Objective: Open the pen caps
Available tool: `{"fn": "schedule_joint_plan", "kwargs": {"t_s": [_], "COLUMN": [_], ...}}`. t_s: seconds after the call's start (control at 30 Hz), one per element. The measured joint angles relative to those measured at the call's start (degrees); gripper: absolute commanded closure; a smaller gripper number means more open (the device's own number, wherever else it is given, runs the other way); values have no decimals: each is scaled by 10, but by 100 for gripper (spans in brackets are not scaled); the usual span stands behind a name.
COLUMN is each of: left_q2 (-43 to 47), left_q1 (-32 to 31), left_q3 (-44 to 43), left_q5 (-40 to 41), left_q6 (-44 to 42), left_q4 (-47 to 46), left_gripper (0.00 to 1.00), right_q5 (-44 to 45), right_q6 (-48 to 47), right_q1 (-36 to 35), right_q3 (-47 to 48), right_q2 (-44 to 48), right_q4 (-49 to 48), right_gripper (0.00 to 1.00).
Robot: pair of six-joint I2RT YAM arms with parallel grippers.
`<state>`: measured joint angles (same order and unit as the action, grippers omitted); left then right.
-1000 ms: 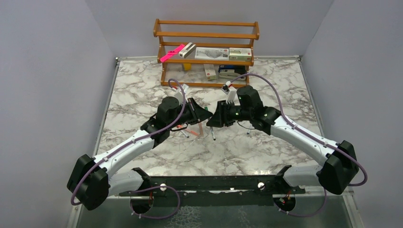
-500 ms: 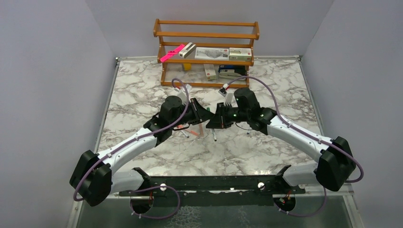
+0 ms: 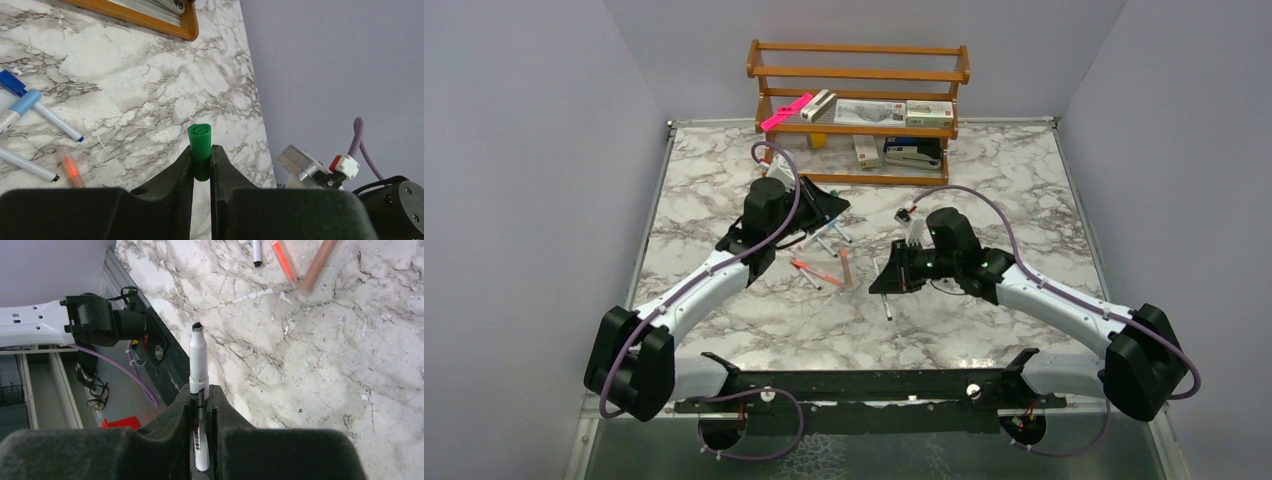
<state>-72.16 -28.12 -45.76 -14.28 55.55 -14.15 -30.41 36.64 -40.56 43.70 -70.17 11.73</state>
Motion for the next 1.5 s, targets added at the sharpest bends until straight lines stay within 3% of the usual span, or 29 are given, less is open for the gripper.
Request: {"fn": "schedule_joint_plan", "kwargs": {"t_s": [0.2,0.4,0.7,1.1,1.23,1.5], "left_q2": [-6,33,102,90,90,89], "left_q1": [22,68,129,158,160,164], "left_q3": [-1,-3,-2,21,21,26], "left_q5": [6,18,33,22,17,17], "left_q6": [-12,-65,-131,-152,-154,-157], "left_q4": [11,109,216,247,250,253], "left_gripper": [97,96,96,96,96,96], "right_q5": [17,99,190,254,271,289], "right_q6": [0,-32,-83,-89,-89,-91], "right_q1": [0,12,168,237,238,238], "right_q3": [-5,45,61,67,87,93], "right_q2": [3,-28,-123,-233,-252,-256], "right_q4": [22,83,98,91,88,86], "right_gripper": [99,99,99,98,95,79]}}
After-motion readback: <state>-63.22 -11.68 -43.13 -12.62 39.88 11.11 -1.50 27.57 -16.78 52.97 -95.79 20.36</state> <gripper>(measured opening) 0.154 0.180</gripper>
